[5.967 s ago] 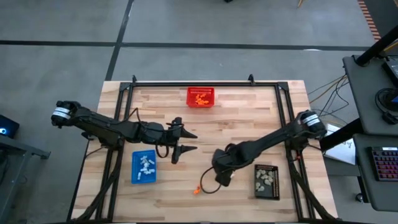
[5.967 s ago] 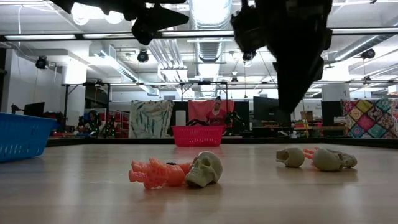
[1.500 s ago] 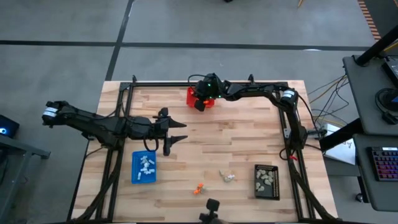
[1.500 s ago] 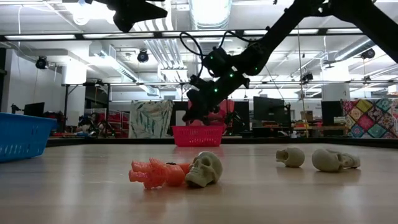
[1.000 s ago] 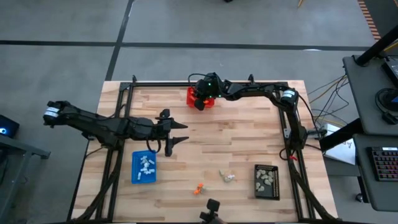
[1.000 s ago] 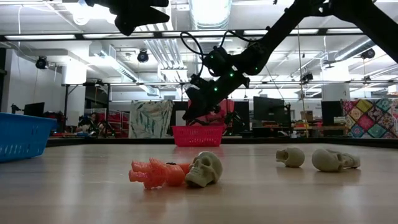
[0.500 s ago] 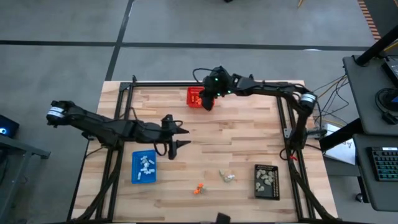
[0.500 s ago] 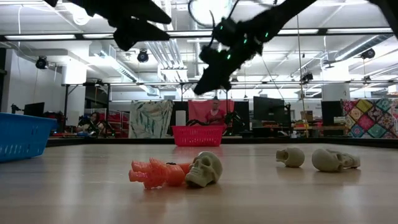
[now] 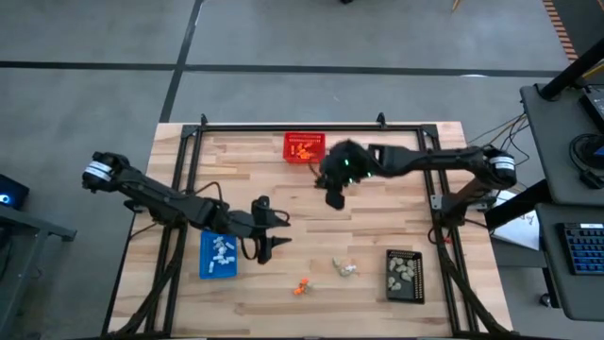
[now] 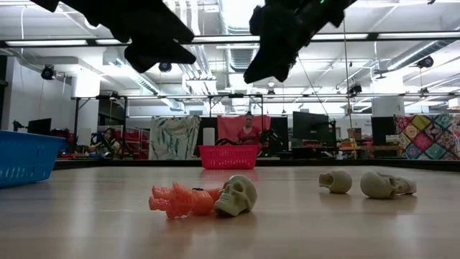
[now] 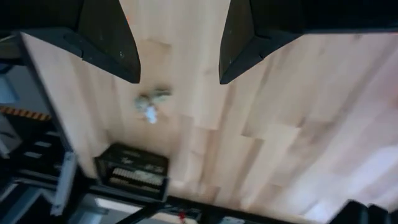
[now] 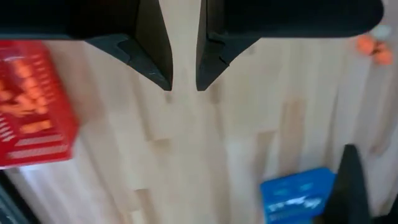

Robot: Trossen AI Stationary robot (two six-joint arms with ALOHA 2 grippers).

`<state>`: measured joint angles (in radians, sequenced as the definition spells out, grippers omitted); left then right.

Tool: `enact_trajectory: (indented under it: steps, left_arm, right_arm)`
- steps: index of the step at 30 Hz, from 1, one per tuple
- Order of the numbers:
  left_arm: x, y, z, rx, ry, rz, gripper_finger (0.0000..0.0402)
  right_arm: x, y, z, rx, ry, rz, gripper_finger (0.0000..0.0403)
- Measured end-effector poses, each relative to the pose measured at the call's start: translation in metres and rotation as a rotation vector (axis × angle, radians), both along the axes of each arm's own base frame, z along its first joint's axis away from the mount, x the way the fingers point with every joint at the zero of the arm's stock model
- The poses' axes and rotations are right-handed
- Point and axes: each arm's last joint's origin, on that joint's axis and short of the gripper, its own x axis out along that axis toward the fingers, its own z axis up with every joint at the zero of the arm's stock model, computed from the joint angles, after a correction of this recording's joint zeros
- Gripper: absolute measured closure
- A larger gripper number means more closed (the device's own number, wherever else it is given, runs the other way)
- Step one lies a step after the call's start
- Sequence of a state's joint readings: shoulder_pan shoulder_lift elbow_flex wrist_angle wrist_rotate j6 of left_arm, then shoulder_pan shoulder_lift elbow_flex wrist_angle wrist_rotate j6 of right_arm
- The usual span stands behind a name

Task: Sort Halloween decoration
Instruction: Put the orange skeleton toy into the red bin

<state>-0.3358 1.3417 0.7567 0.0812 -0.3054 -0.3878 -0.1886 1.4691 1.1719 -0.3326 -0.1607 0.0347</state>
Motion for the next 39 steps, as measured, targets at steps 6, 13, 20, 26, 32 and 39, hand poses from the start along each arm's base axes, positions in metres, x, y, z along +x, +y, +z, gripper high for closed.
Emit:
enact_trajectory:
  steps: [6,13,20,26,32,39]
  left_arm:
    - [0.009,-0.018,-0.009,-0.038,-0.047,-0.037,0.0200]
    - [0.028,-0.037,-0.022,-0.061,-0.042,-0.057,0.0200]
    - [0.052,-0.057,-0.033,-0.020,0.142,-0.055,0.0200]
    - [0.065,-0.079,-0.044,0.040,0.331,-0.041,0.0200]
    - [0.068,-0.109,-0.046,0.119,0.451,-0.024,0.0200]
    - [0.062,-0.136,-0.055,0.171,0.516,0.006,0.0200]
  right_arm:
    - [-0.008,0.055,-0.005,0.021,0.022,0.072,0.0343]
    - [-0.018,0.108,-0.016,0.106,0.087,0.136,0.0343]
    - [-0.033,0.152,-0.020,0.166,0.169,0.145,0.0346]
    - [-0.047,0.182,-0.022,0.223,0.225,0.146,0.0346]
    - [-0.058,0.206,-0.022,0.258,0.231,0.121,0.0346]
    - [-0.066,0.221,-0.021,0.270,0.214,0.099,0.0346]
